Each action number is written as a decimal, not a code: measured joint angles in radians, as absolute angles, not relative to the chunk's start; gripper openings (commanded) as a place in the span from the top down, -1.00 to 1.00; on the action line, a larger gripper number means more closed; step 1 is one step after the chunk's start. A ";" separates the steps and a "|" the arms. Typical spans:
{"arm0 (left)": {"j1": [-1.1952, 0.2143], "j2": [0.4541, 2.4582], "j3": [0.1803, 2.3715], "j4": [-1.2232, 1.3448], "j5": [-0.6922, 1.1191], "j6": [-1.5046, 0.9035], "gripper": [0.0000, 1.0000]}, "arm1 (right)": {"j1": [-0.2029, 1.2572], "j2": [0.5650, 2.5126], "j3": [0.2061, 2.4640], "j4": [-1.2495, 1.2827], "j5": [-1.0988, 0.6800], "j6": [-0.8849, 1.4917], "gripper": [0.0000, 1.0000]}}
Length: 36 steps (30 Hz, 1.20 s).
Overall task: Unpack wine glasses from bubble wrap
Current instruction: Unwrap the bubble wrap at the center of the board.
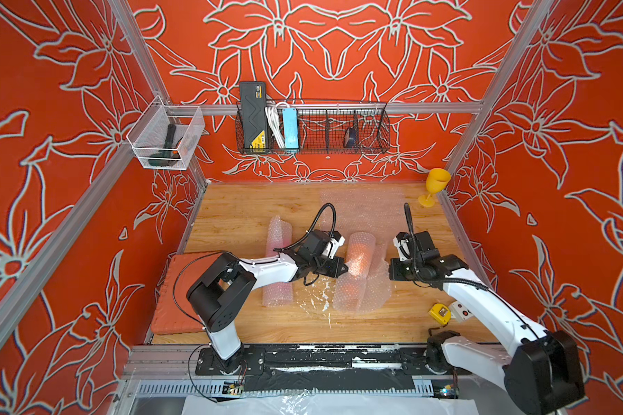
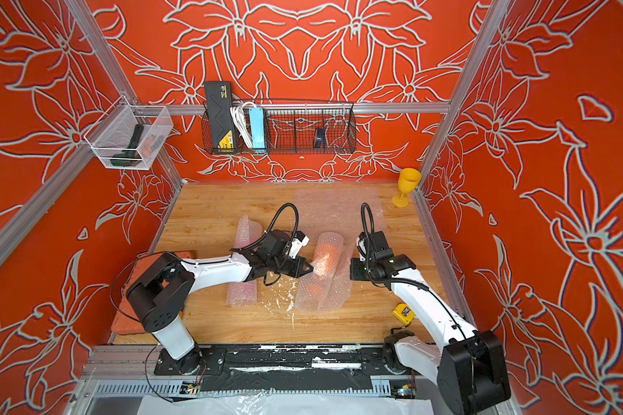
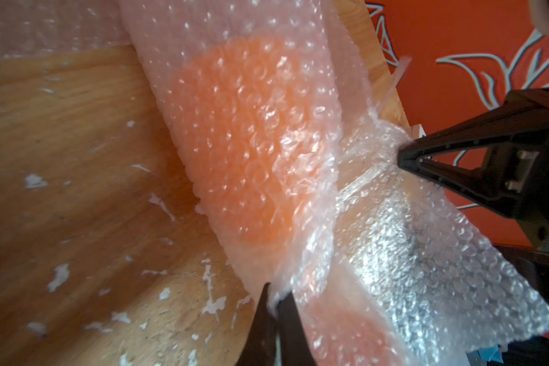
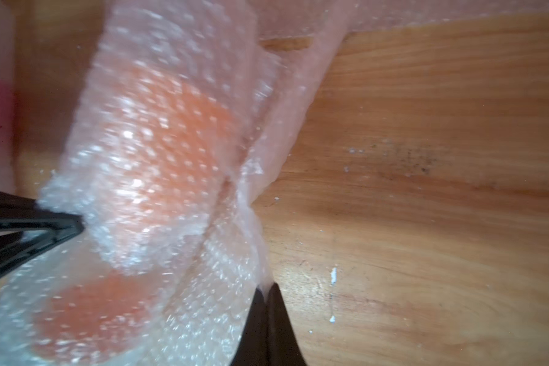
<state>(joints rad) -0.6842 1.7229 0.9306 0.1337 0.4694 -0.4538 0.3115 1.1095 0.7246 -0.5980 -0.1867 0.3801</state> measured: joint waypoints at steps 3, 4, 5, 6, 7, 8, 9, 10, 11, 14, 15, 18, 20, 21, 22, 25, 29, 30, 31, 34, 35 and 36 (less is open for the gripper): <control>-0.671 1.723 0.926 0.126 0.461 -0.456 1.00 | 0.305 1.110 0.720 -0.601 -0.180 0.380 1.00; -0.670 1.723 0.926 0.123 0.459 -0.458 1.00 | 0.305 1.110 0.720 -0.601 -0.180 0.380 1.00; -0.670 1.723 0.926 0.122 0.459 -0.458 1.00 | 0.305 1.110 0.720 -0.601 -0.180 0.380 1.00; -0.670 1.723 0.926 0.122 0.459 -0.460 1.00 | 0.305 1.110 0.720 -0.600 -0.180 0.380 1.00; -0.670 1.723 0.925 0.122 0.459 -0.461 1.00 | 0.305 1.110 0.720 -0.600 -0.180 0.380 1.00; -0.670 1.723 0.925 0.122 0.460 -0.463 1.00 | 0.305 1.110 0.720 -0.600 -0.180 0.380 1.00; -0.670 1.723 0.925 0.122 0.461 -0.465 1.00 | 0.305 1.109 0.720 -0.600 -0.180 0.380 1.00; -0.670 1.723 0.925 0.122 0.461 -0.466 1.00 | 0.303 1.109 0.720 -0.600 -0.179 0.380 1.00; -0.670 1.723 0.924 0.122 0.462 -0.469 1.00 | 0.301 1.109 0.720 -0.601 -0.178 0.379 1.00; -0.672 1.721 0.916 0.123 0.469 -0.472 1.00 | 0.292 1.105 0.720 -0.606 -0.173 0.376 1.00; -0.673 1.719 0.912 0.123 0.470 -0.473 1.00 | 0.287 1.099 0.720 -0.607 -0.172 0.376 1.00; -0.678 1.692 0.888 0.124 0.474 -0.474 1.00 | 0.273 1.076 0.720 -0.617 -0.168 0.375 1.00; -0.684 1.658 0.863 0.135 0.475 -0.477 1.00 | 0.266 1.060 0.720 -0.625 -0.161 0.375 1.00; -0.688 1.645 0.855 0.142 0.476 -0.480 1.00 | 0.262 1.055 0.721 -0.629 -0.157 0.375 1.00; -0.690 1.636 0.850 0.146 0.477 -0.482 1.00 | 0.258 1.052 0.721 -0.632 -0.155 0.375 1.00; -0.698 1.633 0.850 0.162 0.485 -0.490 1.00 | 0.240 1.050 0.721 -0.648 -0.143 0.376 1.00; -0.710 1.633 0.850 0.175 0.492 -0.495 1.00 | 0.218 1.028 0.721 -0.667 -0.113 0.380 1.00; -0.715 1.634 0.851 0.178 0.493 -0.495 1.00 | 0.213 1.018 0.721 -0.672 -0.103 0.382 1.00; -0.722 1.637 0.852 0.182 0.495 -0.495 1.00 | 0.208 1.005 0.721 -0.675 -0.091 0.384 1.00; -0.748 1.658 0.866 0.196 0.501 -0.496 1.00 | 0.180 0.969 0.721 -0.680 -0.060 0.390 1.00; -0.758 1.667 0.872 0.200 0.503 -0.498 1.00 | 0.167 0.960 0.721 -0.682 -0.054 0.393 1.00; -0.768 1.677 0.877 0.204 0.508 -0.498 1.00 | 0.152 0.953 0.721 -0.682 -0.050 0.396 1.00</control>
<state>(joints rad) -0.7685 1.6768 0.8772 0.2043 0.5076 -0.4984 0.1520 0.9527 0.7212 -0.6819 -0.0498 0.3958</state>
